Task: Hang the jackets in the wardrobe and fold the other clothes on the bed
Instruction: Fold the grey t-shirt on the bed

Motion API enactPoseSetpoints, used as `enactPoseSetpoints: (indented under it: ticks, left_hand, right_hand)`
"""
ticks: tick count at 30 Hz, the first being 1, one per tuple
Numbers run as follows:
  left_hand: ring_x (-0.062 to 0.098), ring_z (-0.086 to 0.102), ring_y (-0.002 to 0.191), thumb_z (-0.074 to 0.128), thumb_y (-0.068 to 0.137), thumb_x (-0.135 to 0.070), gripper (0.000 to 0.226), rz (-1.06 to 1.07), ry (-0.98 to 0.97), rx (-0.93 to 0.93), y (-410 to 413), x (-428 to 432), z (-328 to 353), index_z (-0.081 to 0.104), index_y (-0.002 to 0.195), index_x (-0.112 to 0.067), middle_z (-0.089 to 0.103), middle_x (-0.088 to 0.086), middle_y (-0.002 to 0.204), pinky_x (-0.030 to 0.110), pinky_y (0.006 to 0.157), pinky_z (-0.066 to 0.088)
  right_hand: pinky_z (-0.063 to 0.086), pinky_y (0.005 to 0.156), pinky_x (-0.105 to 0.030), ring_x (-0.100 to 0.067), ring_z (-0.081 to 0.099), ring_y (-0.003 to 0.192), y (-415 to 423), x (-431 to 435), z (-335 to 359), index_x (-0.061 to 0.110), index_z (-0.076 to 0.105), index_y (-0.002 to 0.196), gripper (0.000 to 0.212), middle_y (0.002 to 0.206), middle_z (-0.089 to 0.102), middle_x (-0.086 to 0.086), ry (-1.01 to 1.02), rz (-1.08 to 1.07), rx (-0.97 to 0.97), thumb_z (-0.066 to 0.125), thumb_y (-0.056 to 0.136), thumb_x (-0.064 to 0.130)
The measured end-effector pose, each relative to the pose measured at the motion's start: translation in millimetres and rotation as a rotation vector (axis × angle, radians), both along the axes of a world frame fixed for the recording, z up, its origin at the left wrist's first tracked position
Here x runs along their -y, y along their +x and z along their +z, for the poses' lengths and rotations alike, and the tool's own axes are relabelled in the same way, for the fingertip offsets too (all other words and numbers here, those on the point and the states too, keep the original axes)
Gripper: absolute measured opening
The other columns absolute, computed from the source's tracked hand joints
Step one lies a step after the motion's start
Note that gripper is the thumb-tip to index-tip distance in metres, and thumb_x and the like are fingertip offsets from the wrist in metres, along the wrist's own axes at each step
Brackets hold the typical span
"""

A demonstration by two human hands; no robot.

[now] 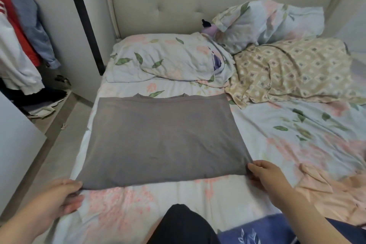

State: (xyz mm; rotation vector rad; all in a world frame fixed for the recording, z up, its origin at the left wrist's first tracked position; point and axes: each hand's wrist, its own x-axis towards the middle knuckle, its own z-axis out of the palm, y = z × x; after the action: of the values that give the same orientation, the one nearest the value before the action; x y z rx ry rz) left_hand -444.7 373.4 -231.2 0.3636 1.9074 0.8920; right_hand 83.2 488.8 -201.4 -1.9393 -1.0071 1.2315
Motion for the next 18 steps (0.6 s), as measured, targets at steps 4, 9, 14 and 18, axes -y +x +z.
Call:
enactPoseSetpoints:
  ticks: [4,9,14,18]
  left_hand:
    - [0.022,0.068,0.047,0.056,0.097,-0.006,0.005,0.125,0.067,0.238,22,-4,25,0.052,0.093,-0.005,0.059,0.024,0.087,0.029,0.041,0.056]
    - [0.015,0.059,0.032,0.045,0.100,0.002,0.015,0.284,0.078,0.236,28,-3,34,0.048,0.085,0.001,0.054,0.020,0.074,0.025,0.029,0.047]
    - [0.023,0.051,0.037,0.047,0.096,0.009,0.031,0.195,0.230,-0.113,34,8,41,0.049,0.115,-0.015,0.054,0.020,0.059,0.022,0.033,0.041]
    - [0.018,0.062,0.043,0.044,0.098,0.008,0.029,0.142,0.343,-0.147,25,6,61,0.060,0.116,-0.009,0.061,0.022,0.072,0.020,0.041,0.052]
  right_hand:
    - [0.051,0.047,-0.027,-0.025,0.063,0.055,-7,3,3,0.005,0.056,0.082,0.017,0.072,0.070,-0.021,-0.017,-0.047,-0.088,0.066,0.094,0.014]
    - [0.060,0.054,-0.036,-0.027,0.060,0.048,-1,1,7,0.006,0.047,0.084,0.017,0.073,0.059,-0.022,-0.015,-0.232,-0.246,0.057,0.098,0.004]
    - [0.055,0.055,-0.036,-0.027,0.060,0.049,-7,5,5,0.009,0.045,0.089,0.013,0.071,0.060,-0.021,0.095,-0.194,-0.011,0.056,0.093,0.003]
    - [0.054,0.060,-0.035,-0.027,0.054,0.060,-7,-2,21,0.002,0.063,0.089,0.020,0.075,0.058,-0.020,0.158,-0.096,-0.046,0.046,0.095,-0.008]
